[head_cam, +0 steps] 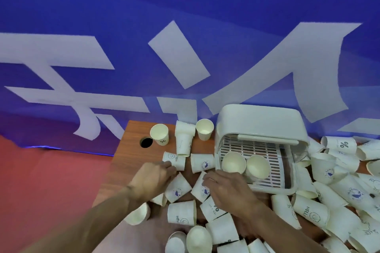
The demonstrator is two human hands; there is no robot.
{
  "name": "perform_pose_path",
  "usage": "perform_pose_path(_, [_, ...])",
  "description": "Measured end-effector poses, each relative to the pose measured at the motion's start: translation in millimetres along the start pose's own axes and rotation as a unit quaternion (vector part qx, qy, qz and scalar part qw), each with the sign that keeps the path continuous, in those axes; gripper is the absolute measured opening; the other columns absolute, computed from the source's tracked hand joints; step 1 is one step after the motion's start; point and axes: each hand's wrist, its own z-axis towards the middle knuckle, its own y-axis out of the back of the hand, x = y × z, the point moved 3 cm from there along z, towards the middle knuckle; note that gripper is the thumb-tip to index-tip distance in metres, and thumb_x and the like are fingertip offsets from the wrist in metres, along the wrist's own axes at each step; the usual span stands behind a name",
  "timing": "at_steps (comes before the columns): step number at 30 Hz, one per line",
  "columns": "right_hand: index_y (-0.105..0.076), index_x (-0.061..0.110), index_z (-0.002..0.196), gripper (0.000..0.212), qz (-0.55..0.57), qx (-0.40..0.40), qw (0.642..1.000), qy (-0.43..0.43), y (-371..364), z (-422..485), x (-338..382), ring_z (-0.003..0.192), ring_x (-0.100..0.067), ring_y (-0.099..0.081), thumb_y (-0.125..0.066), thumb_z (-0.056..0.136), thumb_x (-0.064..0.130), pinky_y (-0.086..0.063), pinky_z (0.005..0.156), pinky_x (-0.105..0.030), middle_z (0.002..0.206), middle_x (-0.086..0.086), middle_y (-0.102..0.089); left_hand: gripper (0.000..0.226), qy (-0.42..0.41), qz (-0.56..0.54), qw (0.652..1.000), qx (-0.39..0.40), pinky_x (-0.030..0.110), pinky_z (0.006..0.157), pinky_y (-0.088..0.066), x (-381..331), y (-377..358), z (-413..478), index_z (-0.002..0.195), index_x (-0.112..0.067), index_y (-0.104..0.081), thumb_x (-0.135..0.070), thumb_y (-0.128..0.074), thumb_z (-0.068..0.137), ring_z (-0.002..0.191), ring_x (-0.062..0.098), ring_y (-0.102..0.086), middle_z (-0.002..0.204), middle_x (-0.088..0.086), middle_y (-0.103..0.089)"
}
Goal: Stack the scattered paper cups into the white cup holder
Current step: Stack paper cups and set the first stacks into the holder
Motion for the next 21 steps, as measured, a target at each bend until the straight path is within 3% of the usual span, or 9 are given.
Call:
perform_pose_path(2, [-0.070,0.027,0.093,0.024,0.006,0.025,1.000,0.005,-3.7,26.2,14.8,0.077,-0.008,-0.062,-0.070,0.072,0.018,-0.048,0.047,-0.029,0.098,0.014,-0.067,0.015,0.039,0.002,0.999,-0.001,0.027,0.038,-0.036,25.1,0.8,-25.7,0.072,-0.021,-0.055,-0.019,-0.070,0.075,0.051,0.022,-0.054,0.066,-0.004,-0.055])
perform_pose_path(6, [-0.069,0.026,0.100,0.021,0.006,0.075,0.997,0.000,-12.0,76.2,35.6,0.083,-0.012,-0.063,-0.057,0.083,0.023,-0.046,0.052,-0.029,0.101,0.012,-0.065,0.018,0.114,0.026,0.993,-0.001,0.023,0.037,-0.026,70.2,-3.4,-65.0,0.066,-0.022,-0.055,-0.019,-0.072,0.071,0.045,0.018,-0.050,0.061,-0.006,-0.052])
perform_pose_path(13, [-0.057,0.022,0.118,0.037,-0.038,0.145,0.989,0.011,-33.5,136.1,41.8,0.092,-0.021,-0.060,-0.048,0.085,0.010,-0.044,0.060,-0.033,0.123,0.005,-0.056,0.023,0.144,0.065,0.987,0.008,0.025,0.037,-0.029,117.4,-13.1,-53.0,0.068,-0.023,-0.058,-0.013,-0.078,0.062,0.051,0.018,-0.054,0.062,-0.007,-0.054])
perform_pose_path(15, [-0.054,0.020,0.123,0.040,-0.043,0.164,0.985,0.024,-40.2,146.9,40.9,0.093,-0.023,-0.060,-0.050,0.085,0.008,-0.039,0.058,-0.033,0.129,0.002,-0.052,0.020,0.135,0.065,0.989,0.004,0.028,0.038,-0.037,123.3,-14.8,-36.0,0.076,-0.023,-0.061,-0.013,-0.075,0.066,0.053,0.017,-0.056,0.068,-0.006,-0.057])
perform_pose_path(18, [-0.051,0.014,0.122,0.040,-0.061,0.190,0.977,0.069,-50.3,161.4,42.6,0.088,-0.028,-0.062,-0.047,0.085,0.000,-0.036,0.057,-0.035,0.131,-0.006,-0.049,0.033,0.128,0.051,0.990,-0.017,0.031,0.046,-0.040,129.9,-21.4,-6.6,0.109,-0.021,-0.057,-0.012,-0.061,0.078,0.066,0.018,-0.060,0.094,-0.006,-0.059])
perform_pose_path(21, [-0.049,0.010,0.119,0.035,-0.107,0.209,0.961,0.145,-56.5,174.2,44.8,0.084,-0.032,-0.060,-0.035,0.088,-0.001,-0.030,0.055,-0.037,0.121,-0.012,-0.051,0.034,0.119,0.050,0.991,-0.022,0.028,0.045,-0.036,131.5,-21.3,19.6,0.109,-0.020,-0.055,-0.015,-0.063,0.076,0.065,0.016,-0.058,0.099,-0.007,-0.057])
